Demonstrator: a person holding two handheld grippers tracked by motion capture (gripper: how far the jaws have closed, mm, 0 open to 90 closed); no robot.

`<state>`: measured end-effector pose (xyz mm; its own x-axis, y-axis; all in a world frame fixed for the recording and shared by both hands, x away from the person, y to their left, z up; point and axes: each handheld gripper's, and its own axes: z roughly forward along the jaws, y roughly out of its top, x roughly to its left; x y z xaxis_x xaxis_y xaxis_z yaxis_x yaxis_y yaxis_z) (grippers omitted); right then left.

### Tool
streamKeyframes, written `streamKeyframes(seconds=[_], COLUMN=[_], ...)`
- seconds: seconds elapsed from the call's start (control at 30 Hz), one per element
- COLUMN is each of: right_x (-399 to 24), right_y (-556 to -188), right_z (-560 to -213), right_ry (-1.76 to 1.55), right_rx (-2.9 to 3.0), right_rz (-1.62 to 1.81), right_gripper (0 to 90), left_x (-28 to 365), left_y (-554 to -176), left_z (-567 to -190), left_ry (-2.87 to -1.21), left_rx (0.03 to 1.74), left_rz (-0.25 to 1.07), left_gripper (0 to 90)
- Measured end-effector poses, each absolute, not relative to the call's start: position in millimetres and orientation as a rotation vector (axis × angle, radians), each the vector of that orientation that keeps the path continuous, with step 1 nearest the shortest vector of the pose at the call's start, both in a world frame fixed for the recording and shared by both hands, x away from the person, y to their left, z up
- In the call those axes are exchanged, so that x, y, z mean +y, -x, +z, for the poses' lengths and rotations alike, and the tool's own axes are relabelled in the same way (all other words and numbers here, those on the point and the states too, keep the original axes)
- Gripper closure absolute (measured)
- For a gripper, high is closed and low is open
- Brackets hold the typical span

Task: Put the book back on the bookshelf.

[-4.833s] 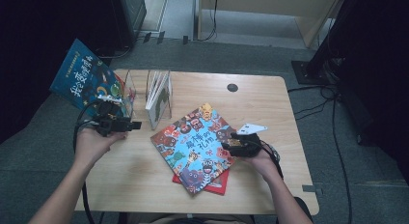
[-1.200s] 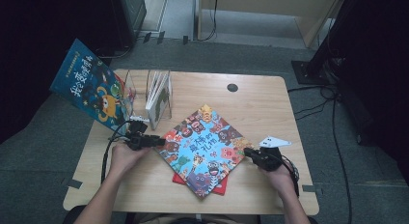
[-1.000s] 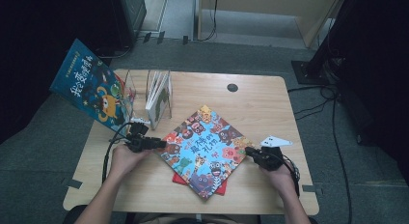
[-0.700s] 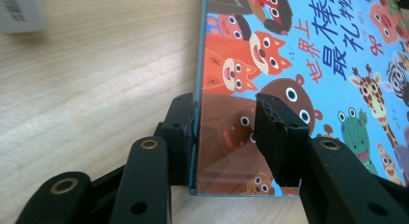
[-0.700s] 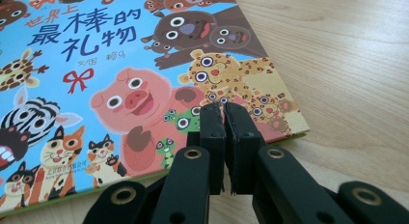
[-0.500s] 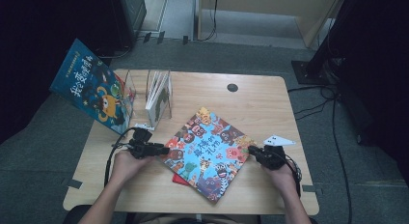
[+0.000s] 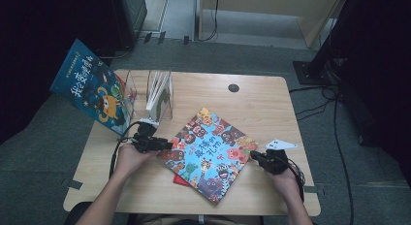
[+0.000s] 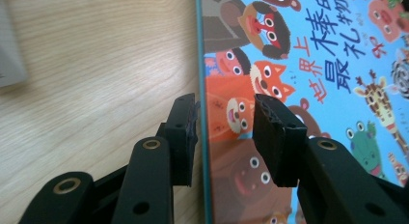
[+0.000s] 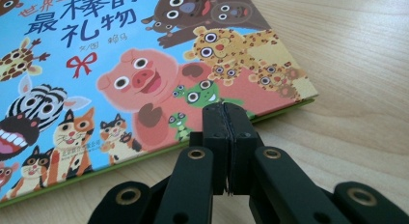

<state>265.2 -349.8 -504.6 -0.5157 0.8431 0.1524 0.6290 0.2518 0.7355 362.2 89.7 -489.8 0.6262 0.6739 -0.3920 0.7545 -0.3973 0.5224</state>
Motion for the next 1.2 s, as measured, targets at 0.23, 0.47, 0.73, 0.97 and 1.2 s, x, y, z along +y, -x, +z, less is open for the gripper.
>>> streamKeyframes(seconds=[0.23, 0.47, 0.73, 0.97, 1.2], right_x=[-343.2, -343.3, -346.6, -345.2, -346.2], right_y=[-257.3, -259.8, -269.5, -273.3, -272.4], right_z=[-505.2, -505.9, -507.5, -507.7, -508.9], right_ry=[-1.354, -1.361, -1.396, -1.387, -1.388], right_rx=[2.282, 2.263, 2.212, 2.198, 2.227], right_rz=[1.132, 1.133, 1.132, 1.121, 1.125], right_gripper=[89.4, 90.0, 90.0, 90.0, 90.0], left_x=[84.2, 83.6, 77.5, 71.7, 74.5], left_y=[-364.9, -360.9, -351.3, -354.7, -359.8], left_z=[-491.8, -493.3, -491.6, -492.3, -495.9], left_ry=[-2.171, -2.154, -2.191, -2.209, -2.185], left_rx=[1.107, 1.13, 1.105, 1.086, 1.092], left_rz=[-0.172, -0.207, -0.2, -0.168, -0.171], left_gripper=[59.7, 59.1, 57.3, 49.7, 43.3])
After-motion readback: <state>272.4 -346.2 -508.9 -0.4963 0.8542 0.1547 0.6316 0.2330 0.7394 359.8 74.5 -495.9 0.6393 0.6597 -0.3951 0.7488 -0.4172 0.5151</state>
